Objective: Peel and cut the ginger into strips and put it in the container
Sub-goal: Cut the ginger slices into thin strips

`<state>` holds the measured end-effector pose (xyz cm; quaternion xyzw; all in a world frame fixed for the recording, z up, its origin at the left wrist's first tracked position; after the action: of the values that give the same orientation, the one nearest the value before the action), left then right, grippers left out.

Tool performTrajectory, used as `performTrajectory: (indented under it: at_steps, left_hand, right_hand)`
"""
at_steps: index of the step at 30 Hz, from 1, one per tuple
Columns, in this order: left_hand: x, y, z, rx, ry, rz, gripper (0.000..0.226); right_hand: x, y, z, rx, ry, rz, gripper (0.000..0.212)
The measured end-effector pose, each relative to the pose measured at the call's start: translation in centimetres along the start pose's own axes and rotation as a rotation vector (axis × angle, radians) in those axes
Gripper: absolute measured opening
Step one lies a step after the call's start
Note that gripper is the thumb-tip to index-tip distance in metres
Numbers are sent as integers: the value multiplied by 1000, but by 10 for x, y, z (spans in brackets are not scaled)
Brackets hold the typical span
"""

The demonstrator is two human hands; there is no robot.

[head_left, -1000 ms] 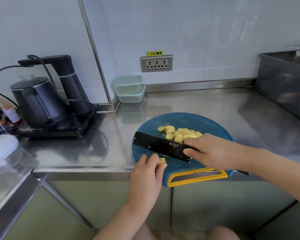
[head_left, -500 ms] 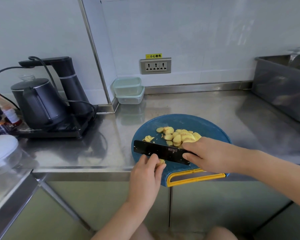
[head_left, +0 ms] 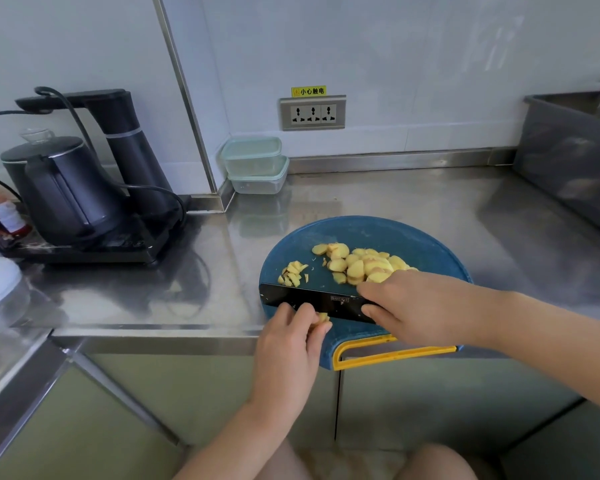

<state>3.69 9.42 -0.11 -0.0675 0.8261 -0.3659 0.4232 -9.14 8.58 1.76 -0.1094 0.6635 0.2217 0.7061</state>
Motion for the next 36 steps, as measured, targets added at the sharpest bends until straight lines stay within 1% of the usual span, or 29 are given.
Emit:
performTrajectory:
  at_steps: [3,5,10,14,17,19,22,31,36]
  left_hand:
    - [1,1,0,-2,-7,3,22]
    - [0,1,0,0,-4,4,22]
    - [1,2,2,-8,12,13,21]
    - [0,5,1,13,-6,30,15]
    - [-1,5,0,16,-20,33,17]
    - [-1,4,0,15,-15,28,16]
    - [-3,4,0,21,-9,16,14]
    - [-3,4,-5,30,-12,24,14]
    - [-2,3,-4,26,-22,38,14]
  right_hand:
    - [4,-4,8,-23,13,-20,19]
    - [9,-7,10,-14,-19,-30,19]
    - [13,-14,-1,73,-177,-51,25]
    - [16,-15,-9,113,-297,-41,26]
    - [19,-13,-16,160,-439,-21,27]
    - [16,-8,-17,169,-484,-28,27]
    - [9,-1,-15,161,-466,-50,27]
    - [-3,7,-1,116,-305,-60,24]
    - [-3,8,0,116,-173,-66,28]
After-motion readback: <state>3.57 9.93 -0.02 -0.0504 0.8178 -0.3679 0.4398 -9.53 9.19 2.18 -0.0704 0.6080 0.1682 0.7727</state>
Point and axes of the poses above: each hand's wrist, its own y-axis away from the middle knuckle, its own x-axis out of the palm, z = x × y, the point moved 10 cm from there along -y, towards the middle knuckle, and after that the axes turned 5 degrees about -y, right-handed, at the moved point
